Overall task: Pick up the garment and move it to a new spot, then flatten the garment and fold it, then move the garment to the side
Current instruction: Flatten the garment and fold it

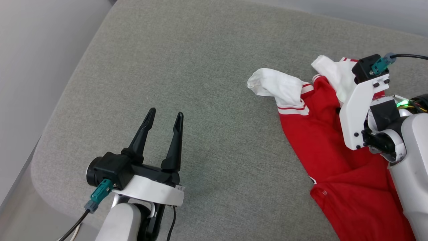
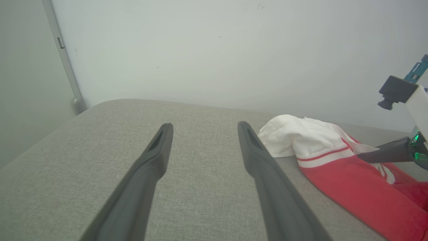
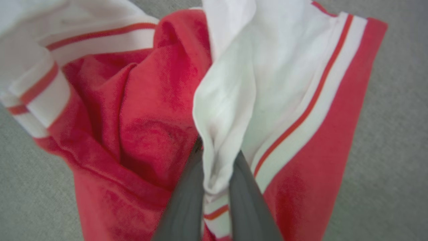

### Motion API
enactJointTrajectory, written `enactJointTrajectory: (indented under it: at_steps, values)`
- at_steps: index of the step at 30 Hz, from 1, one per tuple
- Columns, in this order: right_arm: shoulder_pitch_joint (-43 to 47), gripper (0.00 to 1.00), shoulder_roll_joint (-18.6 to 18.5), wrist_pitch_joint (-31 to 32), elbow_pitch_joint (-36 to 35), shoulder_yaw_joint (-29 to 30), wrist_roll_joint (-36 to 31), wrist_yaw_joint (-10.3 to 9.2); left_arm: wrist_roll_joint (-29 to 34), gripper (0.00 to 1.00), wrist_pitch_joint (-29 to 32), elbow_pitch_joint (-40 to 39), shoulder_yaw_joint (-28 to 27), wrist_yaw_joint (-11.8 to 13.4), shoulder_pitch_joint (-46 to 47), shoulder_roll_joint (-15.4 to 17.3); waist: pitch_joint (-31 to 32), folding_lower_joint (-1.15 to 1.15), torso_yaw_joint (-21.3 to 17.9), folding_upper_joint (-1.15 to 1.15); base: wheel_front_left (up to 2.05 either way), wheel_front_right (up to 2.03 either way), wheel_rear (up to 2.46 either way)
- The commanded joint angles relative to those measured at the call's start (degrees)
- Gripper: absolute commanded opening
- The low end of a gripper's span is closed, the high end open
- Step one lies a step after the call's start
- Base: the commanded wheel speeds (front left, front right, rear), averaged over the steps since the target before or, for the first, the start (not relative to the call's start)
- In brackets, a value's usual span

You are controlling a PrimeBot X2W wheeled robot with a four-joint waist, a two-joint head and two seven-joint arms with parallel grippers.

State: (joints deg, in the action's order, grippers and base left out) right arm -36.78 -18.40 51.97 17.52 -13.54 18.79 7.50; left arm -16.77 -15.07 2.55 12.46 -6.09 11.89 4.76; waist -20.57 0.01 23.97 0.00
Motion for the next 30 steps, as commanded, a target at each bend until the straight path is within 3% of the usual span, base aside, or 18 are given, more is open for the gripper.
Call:
enactJointTrajectory:
  at_steps: [1,11,19,26,27,28,30]
  values:
    - [-0.2,0.0,0.4,-0.8,0.0,0.2,0.6,-0.02,0.6,1.0,-0.1,0.3,-0.5,-0.4,-0.5,-0.2,0.5,-0.01,-0.5,0.0,0.0,0.0,0.0]
    - [2.4,0.0,1.1,-6.7,-5.2,5.1,4.5,-0.02,2.0,1.0,-0.1,1.8,-2.1,-1.0,-2.1,-0.1,5.5,-0.01,-6.2,0.0,0.0,0.0,0.0]
    - [12.9,0.0,3.8,-10.3,-11.6,19.0,4.9,-0.01,2.5,1.0,-0.1,2.2,-3.3,-1.2,-3.5,0.5,8.4,-0.01,-11.9,0.0,0.0,0.0,0.0]
    - [21.4,0.0,8.7,-12.8,-9.6,29.5,3.1,-0.01,2.9,1.0,-0.1,2.5,-3.6,-1.2,-3.9,0.9,9.2,-0.01,-15.1,0.0,0.0,0.0,0.0]
    - [22.2,0.26,9.2,-13.3,-8.7,30.5,2.4,-0.02,3.0,1.0,-0.1,2.6,-3.7,-1.2,-3.9,0.9,9.3,-0.01,-15.5,0.0,0.0,0.0,0.0]
    - [22.8,1.0,9.6,-13.8,-8.0,31.3,1.3,-0.02,3.0,1.0,-0.1,2.7,-3.6,-1.2,-3.9,0.9,9.4,-0.01,-15.8,0.0,0.0,0.0,0.0]
    - [23.3,1.0,10.4,-15.7,-6.9,32.0,-0.5,-0.01,3.0,1.0,-0.2,3.0,-3.5,-1.3,-3.9,0.8,9.7,-0.01,-16.3,0.0,0.0,0.0,0.0]
